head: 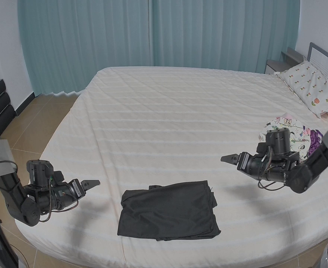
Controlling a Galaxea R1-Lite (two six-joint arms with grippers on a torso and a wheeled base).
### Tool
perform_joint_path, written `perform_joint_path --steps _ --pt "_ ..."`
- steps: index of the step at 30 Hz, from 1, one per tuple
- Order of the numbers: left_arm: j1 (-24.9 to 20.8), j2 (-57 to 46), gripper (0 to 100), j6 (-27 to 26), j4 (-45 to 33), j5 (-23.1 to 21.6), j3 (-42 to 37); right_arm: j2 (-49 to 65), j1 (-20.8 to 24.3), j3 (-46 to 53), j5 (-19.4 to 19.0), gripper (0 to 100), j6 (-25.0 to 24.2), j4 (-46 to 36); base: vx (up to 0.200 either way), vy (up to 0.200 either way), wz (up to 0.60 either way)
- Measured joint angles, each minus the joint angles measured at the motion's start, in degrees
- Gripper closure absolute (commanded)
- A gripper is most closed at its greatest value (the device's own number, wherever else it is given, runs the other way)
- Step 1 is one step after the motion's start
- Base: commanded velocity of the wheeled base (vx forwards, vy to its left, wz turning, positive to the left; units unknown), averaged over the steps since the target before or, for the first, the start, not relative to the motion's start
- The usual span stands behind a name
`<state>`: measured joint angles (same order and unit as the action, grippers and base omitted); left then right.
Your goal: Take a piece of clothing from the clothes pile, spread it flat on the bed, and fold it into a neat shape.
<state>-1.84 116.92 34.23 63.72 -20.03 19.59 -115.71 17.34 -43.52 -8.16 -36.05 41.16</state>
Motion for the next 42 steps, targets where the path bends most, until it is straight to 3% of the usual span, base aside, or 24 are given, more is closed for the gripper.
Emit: perform_joint_path --steps 10,17,24,29,36,42 --pt "-0.22 -21.61 0 -0.1 0.49 0.44 -8.81 28.0 1.24 16.87 5.86 0 4.77 0.74 0.0 0.0 0.0" --pt "0.52 -36.77 0 1.27 -6.63 0.85 -13.59 47.75 1.16 28.65 10.36 0 8.08 -1.06 0.0 0.0 0.0" --pt "1.33 -54.33 0 1.4 -17.66 1.04 -16.13 68.06 -1.0 35.56 13.21 0 11.75 -11.48 0.0 0.0 0.0" --pt "1.51 -68.27 0 0.12 -30.5 1.04 -17.36 83.3 -2.79 38.46 14.12 0 14.57 -23.45 0.0 0.0 0.0" --pt "0.66 -86.53 0 -2.05 -44.76 1.1 -18.21 96.32 -5.29 40.44 14.51 0 16.97 -31.44 0.0 0.0 0.0" --pt "1.05 -103.0 0 -9.87 -53.24 3.86 -18.54 103.42 -8.47 41.59 14.62 0 23.49 -36.1 0.0 0.0 0.0"
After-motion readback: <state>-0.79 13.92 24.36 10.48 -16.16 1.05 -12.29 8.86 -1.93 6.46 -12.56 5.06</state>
